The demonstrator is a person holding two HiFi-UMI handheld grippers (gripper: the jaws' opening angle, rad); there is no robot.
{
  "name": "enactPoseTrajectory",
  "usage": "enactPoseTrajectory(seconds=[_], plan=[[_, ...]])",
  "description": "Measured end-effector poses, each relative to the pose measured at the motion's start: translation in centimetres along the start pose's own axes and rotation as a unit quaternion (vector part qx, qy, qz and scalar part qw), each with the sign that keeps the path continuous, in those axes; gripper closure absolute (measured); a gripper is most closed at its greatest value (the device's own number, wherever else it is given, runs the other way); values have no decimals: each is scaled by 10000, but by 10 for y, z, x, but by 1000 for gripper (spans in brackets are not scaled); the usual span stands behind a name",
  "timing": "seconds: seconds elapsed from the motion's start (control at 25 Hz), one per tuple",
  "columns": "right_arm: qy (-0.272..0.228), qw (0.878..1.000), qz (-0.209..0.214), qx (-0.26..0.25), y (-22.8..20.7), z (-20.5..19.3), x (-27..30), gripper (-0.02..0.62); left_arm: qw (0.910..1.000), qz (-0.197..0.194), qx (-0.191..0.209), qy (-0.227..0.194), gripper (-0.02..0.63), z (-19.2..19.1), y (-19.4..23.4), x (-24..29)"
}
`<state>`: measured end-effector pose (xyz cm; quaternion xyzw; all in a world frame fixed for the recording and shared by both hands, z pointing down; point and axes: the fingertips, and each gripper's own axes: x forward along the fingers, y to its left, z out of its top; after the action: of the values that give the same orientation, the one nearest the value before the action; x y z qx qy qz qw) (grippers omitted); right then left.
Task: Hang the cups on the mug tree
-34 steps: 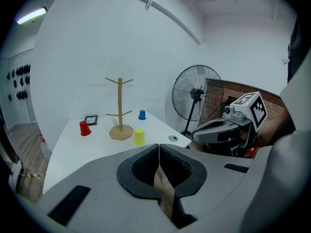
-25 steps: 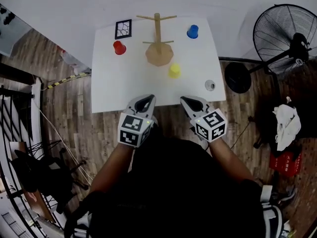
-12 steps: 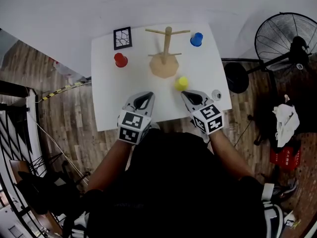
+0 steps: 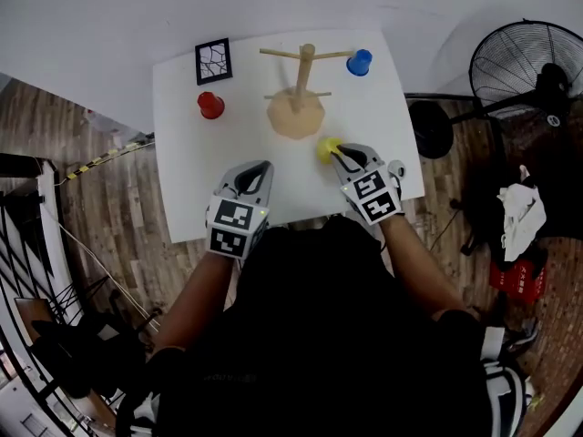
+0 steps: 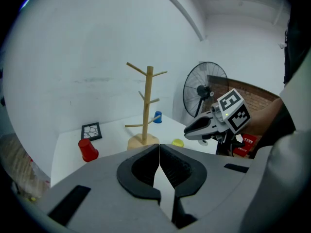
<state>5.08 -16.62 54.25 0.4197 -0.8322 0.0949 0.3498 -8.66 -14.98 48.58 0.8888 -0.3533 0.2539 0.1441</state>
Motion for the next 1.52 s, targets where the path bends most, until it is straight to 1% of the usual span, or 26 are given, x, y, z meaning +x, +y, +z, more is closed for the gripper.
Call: enactPoseTrajectory(seconds=[0.16, 0.36, 0.48, 0.68, 0.8, 1.08, 1.16, 1.24, 1.4, 1.52], plan=[[281, 9987, 274, -336, -9, -12, 12, 482, 9995, 247, -213, -14, 589, 4, -2, 6], [674, 9918, 577, -916, -14, -26, 32, 415, 9971, 541, -534, -4, 589, 4, -3, 11], [841, 9871, 753, -1138, -16, -37, 42, 387, 9960, 660, -599, 36, 589, 2, -11, 12], [920, 9814, 985, -1365, -15, -48, 58, 379, 9924, 913, -814, 142, 589, -9, -9, 13], [952, 9782, 1096, -1485, -14, -51, 61, 380, 9901, 1018, -956, 147, 589, -10, -9, 11], [1040, 9721, 1242, -1698, -15, -55, 62, 380, 9895, 1087, -936, 162, 589, -6, -10, 15], [953, 9728, 1238, -1711, -17, -49, 57, 380, 9901, 1067, -892, 179, 589, -4, -10, 17], [806, 9758, 1225, -1621, -20, -42, 51, 380, 9907, 1047, -852, 178, 589, -1, -10, 20], [453, 9853, 1263, -1058, -30, -23, 37, 380, 9917, 1021, -772, 156, 589, 6, -8, 23], [109, 9901, 1251, -630, -42, -5, 25, 380, 9923, 1021, -690, 153, 589, 10, -2, 25]])
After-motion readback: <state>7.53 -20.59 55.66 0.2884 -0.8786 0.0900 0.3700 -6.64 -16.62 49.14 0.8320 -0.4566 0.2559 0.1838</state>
